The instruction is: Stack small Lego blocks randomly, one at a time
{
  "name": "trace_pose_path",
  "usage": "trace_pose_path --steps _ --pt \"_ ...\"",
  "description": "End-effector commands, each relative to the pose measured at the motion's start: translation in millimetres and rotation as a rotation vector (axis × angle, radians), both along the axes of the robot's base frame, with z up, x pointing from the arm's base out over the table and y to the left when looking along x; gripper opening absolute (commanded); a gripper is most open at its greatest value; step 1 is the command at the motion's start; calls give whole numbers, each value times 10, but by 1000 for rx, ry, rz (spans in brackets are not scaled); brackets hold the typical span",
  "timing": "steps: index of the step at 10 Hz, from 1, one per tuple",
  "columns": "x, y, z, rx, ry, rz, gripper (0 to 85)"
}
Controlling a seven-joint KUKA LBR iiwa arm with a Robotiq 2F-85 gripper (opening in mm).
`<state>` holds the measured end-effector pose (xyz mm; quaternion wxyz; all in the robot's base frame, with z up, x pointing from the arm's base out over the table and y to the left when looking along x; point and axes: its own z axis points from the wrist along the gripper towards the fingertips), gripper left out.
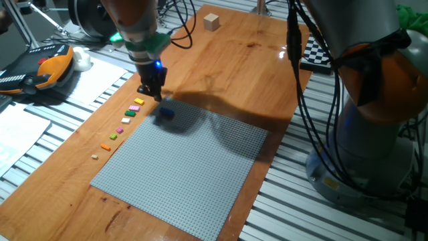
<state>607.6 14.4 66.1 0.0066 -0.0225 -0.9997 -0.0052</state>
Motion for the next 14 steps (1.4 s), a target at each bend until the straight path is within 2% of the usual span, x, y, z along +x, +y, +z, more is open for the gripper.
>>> trace_pose_path --steps 1,2,4,7,9,11,12,13,14 --pt "67 -47 -24 20 -8 -17 170" --pt "128 -94 -53 35 -24 -19 0" --pt "138 -105 -18 29 -39 -7 0" --pt "133 -125 10 19 -26 28 0" --pt "133 -125 10 12 -37 39 0" --pt "133 -125 10 -7 -49 53 0" --pt "133 -125 10 1 -60 53 0" --pt "133 -125 10 12 -91 53 0" --pt "133 -125 10 3 -101 50 0"
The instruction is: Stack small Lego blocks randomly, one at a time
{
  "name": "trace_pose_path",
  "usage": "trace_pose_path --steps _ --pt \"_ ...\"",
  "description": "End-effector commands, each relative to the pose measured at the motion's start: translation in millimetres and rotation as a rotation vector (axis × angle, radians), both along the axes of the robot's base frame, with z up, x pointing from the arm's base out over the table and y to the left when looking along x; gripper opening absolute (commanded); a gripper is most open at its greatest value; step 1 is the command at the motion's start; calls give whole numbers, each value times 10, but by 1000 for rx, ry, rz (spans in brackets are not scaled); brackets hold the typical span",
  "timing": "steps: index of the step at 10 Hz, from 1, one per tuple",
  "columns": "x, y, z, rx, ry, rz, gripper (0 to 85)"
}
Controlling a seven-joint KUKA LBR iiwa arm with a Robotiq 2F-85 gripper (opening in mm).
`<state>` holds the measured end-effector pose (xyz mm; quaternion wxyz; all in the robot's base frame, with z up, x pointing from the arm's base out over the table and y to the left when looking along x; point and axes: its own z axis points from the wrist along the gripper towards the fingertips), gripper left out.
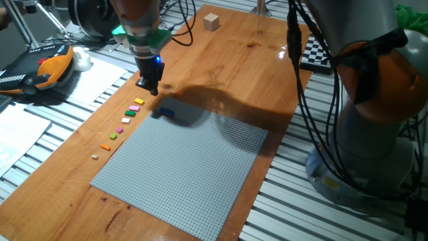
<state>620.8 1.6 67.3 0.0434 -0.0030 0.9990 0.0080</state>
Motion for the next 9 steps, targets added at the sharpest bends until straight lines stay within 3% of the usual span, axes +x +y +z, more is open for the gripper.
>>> trace_pose_path --steps 1,2,4,6,7,9 --pt "0 4 -2 -20 7 5 0" --pt "0 4 -2 -10 17 -1 0" --pt "0 4 -2 -30 19 -40 340" --pt "37 2 -2 -17 33 -49 340" --pt "134 -1 -31 -17 22 -50 340" --pt "309 -46 -137 19 7 -72 340"
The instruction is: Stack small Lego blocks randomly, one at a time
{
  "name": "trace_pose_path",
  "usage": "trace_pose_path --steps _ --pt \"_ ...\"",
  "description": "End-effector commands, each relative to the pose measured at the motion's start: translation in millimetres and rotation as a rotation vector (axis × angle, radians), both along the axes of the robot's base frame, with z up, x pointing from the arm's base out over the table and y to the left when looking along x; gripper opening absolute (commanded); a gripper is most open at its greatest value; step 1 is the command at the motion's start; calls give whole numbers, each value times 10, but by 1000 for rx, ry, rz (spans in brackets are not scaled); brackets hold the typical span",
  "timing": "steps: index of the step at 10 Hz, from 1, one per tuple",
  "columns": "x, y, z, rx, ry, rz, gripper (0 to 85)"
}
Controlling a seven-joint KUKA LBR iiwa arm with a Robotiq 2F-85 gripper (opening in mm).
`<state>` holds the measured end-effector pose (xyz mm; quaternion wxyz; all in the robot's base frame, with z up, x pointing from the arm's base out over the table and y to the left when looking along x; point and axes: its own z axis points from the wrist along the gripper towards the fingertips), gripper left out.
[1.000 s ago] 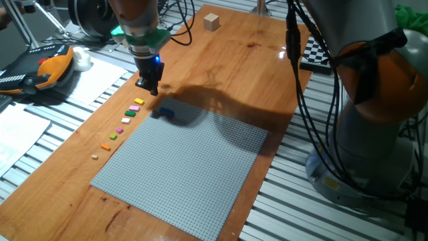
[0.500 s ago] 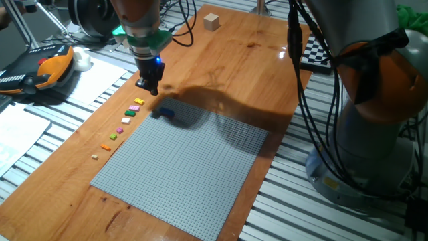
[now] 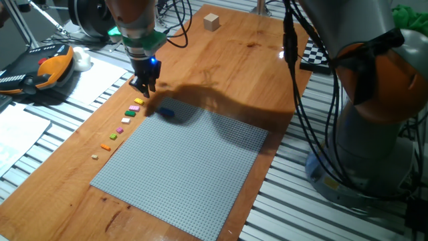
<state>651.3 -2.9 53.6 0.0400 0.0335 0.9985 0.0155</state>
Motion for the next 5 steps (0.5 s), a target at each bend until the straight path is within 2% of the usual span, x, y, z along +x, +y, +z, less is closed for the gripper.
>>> trace_pose_path --steps 1,2,3,4,5 --pt "46 -15 -29 3 -2 -6 340" --pt "56 -9 -50 6 -1 -22 340" --pt "46 -3 -41 5 12 -17 170" --pt "46 -3 -41 24 25 8 0" --pt "46 -3 -41 1 32 26 0"
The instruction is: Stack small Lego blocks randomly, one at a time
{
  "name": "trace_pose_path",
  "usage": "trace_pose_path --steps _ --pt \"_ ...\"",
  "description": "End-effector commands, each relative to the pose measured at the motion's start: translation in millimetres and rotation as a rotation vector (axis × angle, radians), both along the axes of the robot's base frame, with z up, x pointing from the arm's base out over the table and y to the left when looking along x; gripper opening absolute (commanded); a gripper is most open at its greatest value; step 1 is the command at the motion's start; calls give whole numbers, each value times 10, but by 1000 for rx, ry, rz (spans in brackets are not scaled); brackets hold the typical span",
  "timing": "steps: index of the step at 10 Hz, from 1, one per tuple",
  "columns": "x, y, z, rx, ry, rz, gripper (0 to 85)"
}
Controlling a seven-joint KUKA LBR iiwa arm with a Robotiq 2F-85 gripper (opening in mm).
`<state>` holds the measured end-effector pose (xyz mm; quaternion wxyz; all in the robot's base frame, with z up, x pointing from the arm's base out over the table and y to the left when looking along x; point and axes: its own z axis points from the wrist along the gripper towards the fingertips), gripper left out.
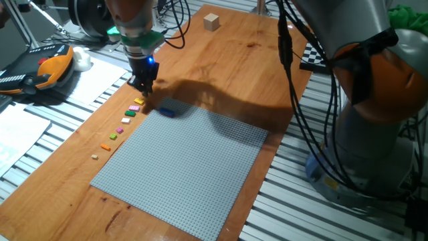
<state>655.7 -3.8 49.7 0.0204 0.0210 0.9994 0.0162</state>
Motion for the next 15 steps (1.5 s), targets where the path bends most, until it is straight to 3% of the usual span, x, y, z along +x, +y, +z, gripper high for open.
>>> trace_pose_path --steps 1,2,4,6,7,8,9,10,11,15 --pt "2 7 -2 -24 10 8 0" --pt "2 7 -2 -54 9 14 0" --pt "2 7 -2 -80 11 34 0" --pt "2 7 -2 -47 9 16 0" --pt "2 7 -2 -56 23 7 0" --pt "2 7 -2 -44 29 -2 170" --pt "38 26 -15 -30 32 -11 170" --pt "106 59 -42 -28 29 -17 340" --pt "150 96 -60 -9 27 -34 340" --pt "231 230 -115 -2 15 -56 340"
